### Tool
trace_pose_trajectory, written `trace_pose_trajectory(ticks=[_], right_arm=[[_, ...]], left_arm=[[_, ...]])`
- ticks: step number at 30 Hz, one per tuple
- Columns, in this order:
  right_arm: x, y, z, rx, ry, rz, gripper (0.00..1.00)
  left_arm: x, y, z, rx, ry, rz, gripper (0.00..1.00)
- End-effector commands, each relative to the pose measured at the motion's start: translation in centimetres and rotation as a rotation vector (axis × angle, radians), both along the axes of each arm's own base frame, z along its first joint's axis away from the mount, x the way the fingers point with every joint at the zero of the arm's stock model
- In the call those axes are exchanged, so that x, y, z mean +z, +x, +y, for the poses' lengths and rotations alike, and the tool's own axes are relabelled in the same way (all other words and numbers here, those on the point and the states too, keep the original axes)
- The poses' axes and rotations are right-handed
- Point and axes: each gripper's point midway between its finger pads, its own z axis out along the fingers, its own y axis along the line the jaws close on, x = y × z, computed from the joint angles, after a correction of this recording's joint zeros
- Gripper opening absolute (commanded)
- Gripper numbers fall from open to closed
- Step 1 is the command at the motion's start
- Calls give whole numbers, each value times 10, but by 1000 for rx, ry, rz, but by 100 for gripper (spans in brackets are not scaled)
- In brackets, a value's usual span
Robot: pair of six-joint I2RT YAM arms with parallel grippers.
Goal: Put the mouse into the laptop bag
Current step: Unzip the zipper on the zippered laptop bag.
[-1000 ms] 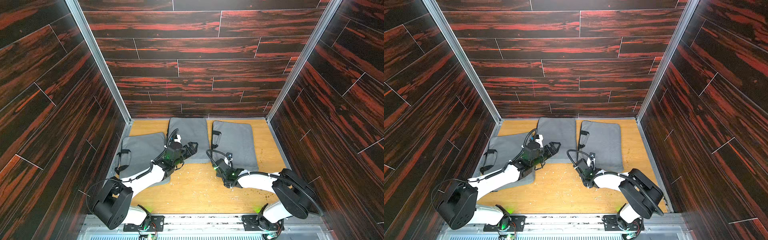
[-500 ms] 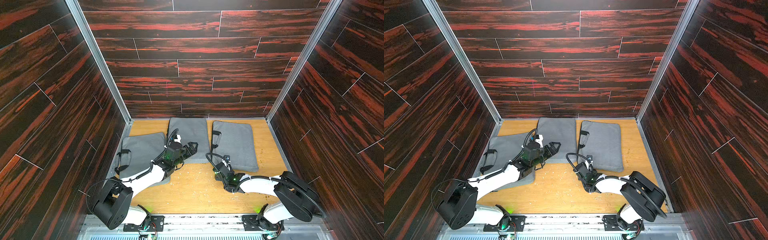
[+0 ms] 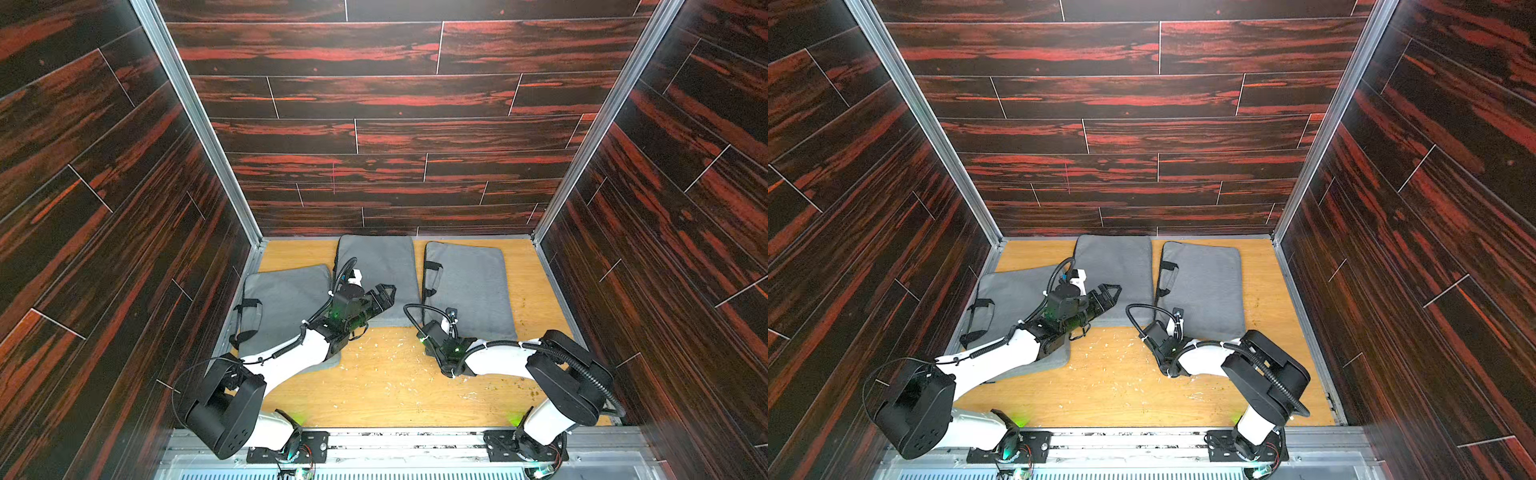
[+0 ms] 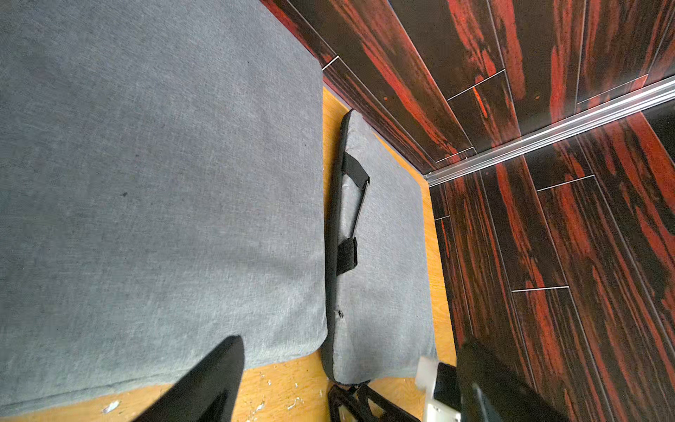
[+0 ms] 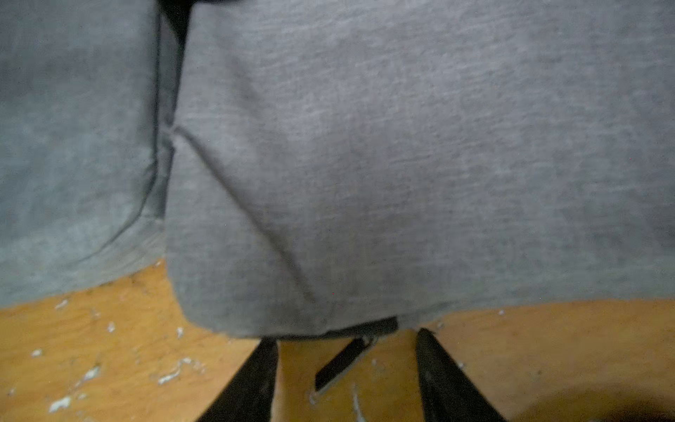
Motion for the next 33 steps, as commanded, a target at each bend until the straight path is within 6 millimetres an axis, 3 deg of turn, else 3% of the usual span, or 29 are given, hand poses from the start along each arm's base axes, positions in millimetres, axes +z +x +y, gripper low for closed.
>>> trace_pose_trajectory(ticks=[1,5,8,14,17,24,33], right_arm=[[-12,-5,-12,-40,-15,37,44],[-13,-6,-20,-48,-12,32,13],[-11,-5,-21,-35,12,23,0],[-4,-1,-32,-6,58,-12,0],[-2,0,-46,-23,85,-24,0],[3,9,-73,-57,146,-31,0],[4,15,-102,-131,165,-32,0]], left_arm=[[7,-1,3,6,-9,-18,94],[1,4,-5,-4,-11,-4,94],[-10,11,-25,-39,-14,22,94],[-30,24,-79,-150,-69,71,92],[-45,27,-99,-175,-42,96,92],[-60,30,-144,-253,-54,127,91],[-100,29,-199,-309,-23,193,89]])
